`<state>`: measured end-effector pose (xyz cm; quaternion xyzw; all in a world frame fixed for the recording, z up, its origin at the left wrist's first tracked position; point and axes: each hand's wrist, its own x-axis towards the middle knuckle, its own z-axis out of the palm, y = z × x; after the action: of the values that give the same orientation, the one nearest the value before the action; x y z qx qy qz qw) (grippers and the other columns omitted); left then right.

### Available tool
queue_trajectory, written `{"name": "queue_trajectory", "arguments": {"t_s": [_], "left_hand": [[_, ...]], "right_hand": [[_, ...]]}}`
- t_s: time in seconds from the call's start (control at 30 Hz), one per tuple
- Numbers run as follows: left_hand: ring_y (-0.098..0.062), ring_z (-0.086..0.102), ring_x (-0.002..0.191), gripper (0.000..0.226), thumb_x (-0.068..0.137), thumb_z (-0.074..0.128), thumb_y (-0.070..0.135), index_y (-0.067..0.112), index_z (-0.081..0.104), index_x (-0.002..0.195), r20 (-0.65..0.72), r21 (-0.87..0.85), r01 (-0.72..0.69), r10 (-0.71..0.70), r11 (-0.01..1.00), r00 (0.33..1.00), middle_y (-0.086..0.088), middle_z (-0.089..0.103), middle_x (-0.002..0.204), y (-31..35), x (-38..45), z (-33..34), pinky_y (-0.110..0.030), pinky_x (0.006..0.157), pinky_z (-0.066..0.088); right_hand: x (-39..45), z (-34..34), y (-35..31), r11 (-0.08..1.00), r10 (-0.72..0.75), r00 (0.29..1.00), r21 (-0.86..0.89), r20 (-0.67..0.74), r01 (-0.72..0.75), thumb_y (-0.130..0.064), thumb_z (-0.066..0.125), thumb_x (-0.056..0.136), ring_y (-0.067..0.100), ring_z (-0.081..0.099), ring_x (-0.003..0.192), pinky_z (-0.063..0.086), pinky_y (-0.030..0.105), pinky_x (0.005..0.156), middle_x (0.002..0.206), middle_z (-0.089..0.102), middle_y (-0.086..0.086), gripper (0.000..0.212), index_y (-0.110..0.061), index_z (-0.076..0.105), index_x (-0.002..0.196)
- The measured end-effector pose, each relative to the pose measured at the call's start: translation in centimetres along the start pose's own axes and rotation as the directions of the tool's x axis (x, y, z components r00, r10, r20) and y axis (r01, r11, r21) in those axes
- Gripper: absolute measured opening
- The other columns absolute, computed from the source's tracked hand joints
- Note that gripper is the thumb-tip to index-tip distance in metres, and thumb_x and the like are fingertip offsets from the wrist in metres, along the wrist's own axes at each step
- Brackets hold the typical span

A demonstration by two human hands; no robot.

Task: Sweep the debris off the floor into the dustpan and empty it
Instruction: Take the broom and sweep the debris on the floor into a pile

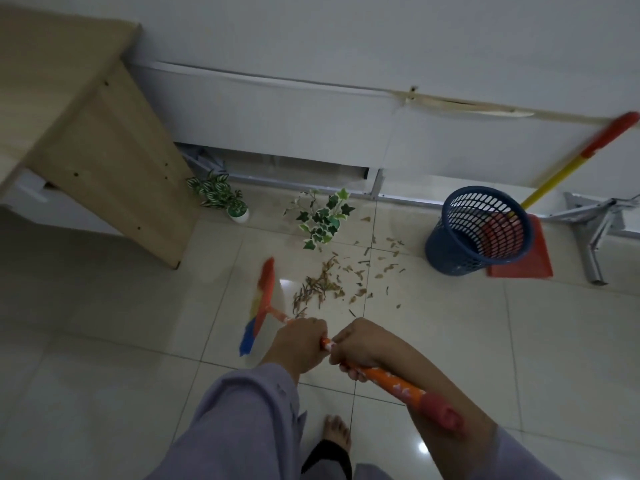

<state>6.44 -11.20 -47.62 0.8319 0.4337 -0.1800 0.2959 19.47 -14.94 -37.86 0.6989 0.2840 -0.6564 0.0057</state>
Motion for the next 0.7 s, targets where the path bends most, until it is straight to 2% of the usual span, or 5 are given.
{"name": "queue_trajectory", "arguments": {"t_s": [0.1, 0.17, 0.4, 0.53, 0.7], "left_hand": [[-0.025, 0.06, 0.101, 0.024, 0.087, 0.052, 0.032, 0.016, 0.058, 0.103, 0.067, -0.02, -0.011, 0.012, 1.0, 0.998, -0.005, 0.064, 0.109, -0.1, -0.1, 2.2, -0.042, 0.088, 0.05], [-0.027, 0.06, 0.103, 0.023, 0.088, 0.052, 0.034, 0.016, 0.058, 0.102, 0.095, -0.047, -0.039, 0.043, 0.998, 0.995, -0.006, 0.064, 0.11, 1.0, 0.1, 3.5, -0.044, 0.09, 0.049], [-0.029, 0.061, 0.102, 0.012, 0.09, 0.052, 0.024, 0.016, 0.057, 0.098, 0.041, -0.249, -0.111, 0.125, 0.962, 0.991, -0.007, 0.064, 0.11, 7.7, 2.3, 3.4, -0.043, 0.086, 0.052], [-0.03, 0.058, 0.105, 0.018, 0.092, 0.051, 0.025, 0.013, 0.058, 0.103, -0.004, -0.199, -0.165, 0.168, 0.966, 0.986, -0.009, 0.063, 0.114, 9.0, 3.0, 1.2, -0.044, 0.088, 0.05], [-0.024, 0.06, 0.102, 0.015, 0.091, 0.052, 0.03, 0.019, 0.058, 0.098, -0.073, -0.115, -0.165, 0.158, 0.98, 0.985, -0.001, 0.064, 0.108, 6.6, 2.7, 0.3, -0.043, 0.089, 0.051]], "right_hand": [[0.2, 0.6, 0.9, 0.997, 0.064, 0.998, -0.038, 0.019, -0.064, -0.003, 0.062, 0.087, 0.008, 0.046, 0.026, 0.039, 0.014, 0.035, 0.059, 0.054, 0.01, 0.013, 0.003, 0.067, 0.098], [0.1, 0.3, 2.1, 0.991, 0.092, 0.996, -0.093, -0.011, -0.093, -0.004, 0.063, 0.086, 0.011, 0.048, 0.032, 0.041, 0.017, 0.037, 0.058, 0.054, 0.01, 0.019, 0.006, 0.068, 0.101], [-1.7, -3.8, 4.5, 0.967, 0.102, 0.978, -0.213, -0.182, -0.141, -0.005, 0.062, 0.085, 0.016, 0.053, 0.043, 0.047, 0.026, 0.05, 0.063, 0.059, 0.011, 0.021, 0.009, 0.068, 0.1], [-3.2, -5.3, 4.2, 0.963, 0.056, 0.972, -0.246, -0.228, -0.113, -0.004, 0.059, 0.085, 0.016, 0.055, 0.043, 0.049, 0.026, 0.049, 0.063, 0.06, 0.01, 0.017, 0.005, 0.067, 0.097], [-3.3, -5.4, 2.8, 0.984, 0.042, 0.989, -0.168, -0.144, -0.066, -0.004, 0.059, 0.088, 0.013, 0.049, 0.043, 0.042, 0.017, 0.038, 0.063, 0.056, 0.009, 0.026, 0.007, 0.067, 0.109]]}}
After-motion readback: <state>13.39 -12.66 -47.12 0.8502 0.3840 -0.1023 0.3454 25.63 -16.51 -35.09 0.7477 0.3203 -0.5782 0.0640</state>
